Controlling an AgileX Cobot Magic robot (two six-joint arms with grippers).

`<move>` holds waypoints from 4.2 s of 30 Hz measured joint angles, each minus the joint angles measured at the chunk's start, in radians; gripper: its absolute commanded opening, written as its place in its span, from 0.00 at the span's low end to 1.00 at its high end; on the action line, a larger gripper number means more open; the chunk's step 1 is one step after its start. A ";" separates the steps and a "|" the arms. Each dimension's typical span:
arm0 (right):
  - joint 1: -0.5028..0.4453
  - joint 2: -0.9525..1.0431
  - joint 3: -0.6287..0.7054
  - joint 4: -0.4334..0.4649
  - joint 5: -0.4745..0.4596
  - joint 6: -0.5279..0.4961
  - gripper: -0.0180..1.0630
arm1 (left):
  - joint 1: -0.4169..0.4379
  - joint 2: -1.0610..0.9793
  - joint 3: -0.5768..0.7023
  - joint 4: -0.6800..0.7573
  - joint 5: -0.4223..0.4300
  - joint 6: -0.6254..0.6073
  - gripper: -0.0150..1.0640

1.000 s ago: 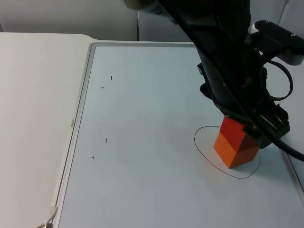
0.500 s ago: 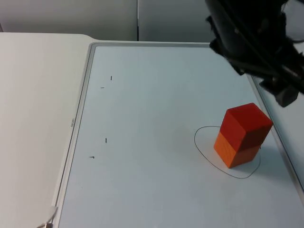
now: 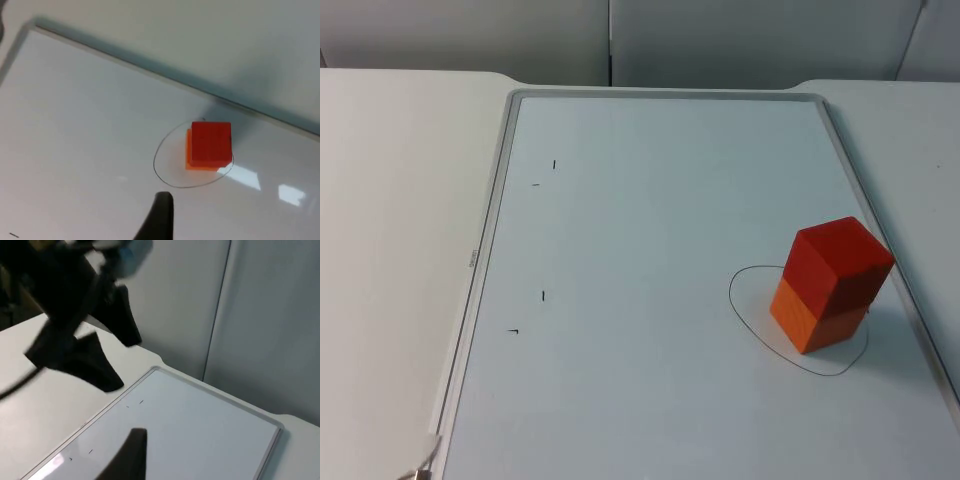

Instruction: Pick up one cube with the left hand and another cube with the right hand. First place the cube in the right hand at the target position, then stack the cube in the left hand on top.

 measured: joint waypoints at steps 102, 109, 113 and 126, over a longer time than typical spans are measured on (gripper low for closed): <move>0.000 -0.523 0.602 0.134 0.114 0.046 0.98 | -0.001 -1.703 1.416 0.176 -0.119 -0.298 0.99; 0.000 -0.523 0.602 0.134 0.114 0.046 0.98 | -0.001 -1.703 1.416 0.176 -0.119 -0.298 0.99; 0.000 -0.523 0.602 0.134 0.114 0.043 0.98 | -0.001 -1.703 1.416 0.176 -0.119 -0.298 0.99; 0.000 -0.523 0.602 0.155 0.114 0.010 0.99 | -0.001 -1.703 1.416 0.176 -0.119 -0.298 0.99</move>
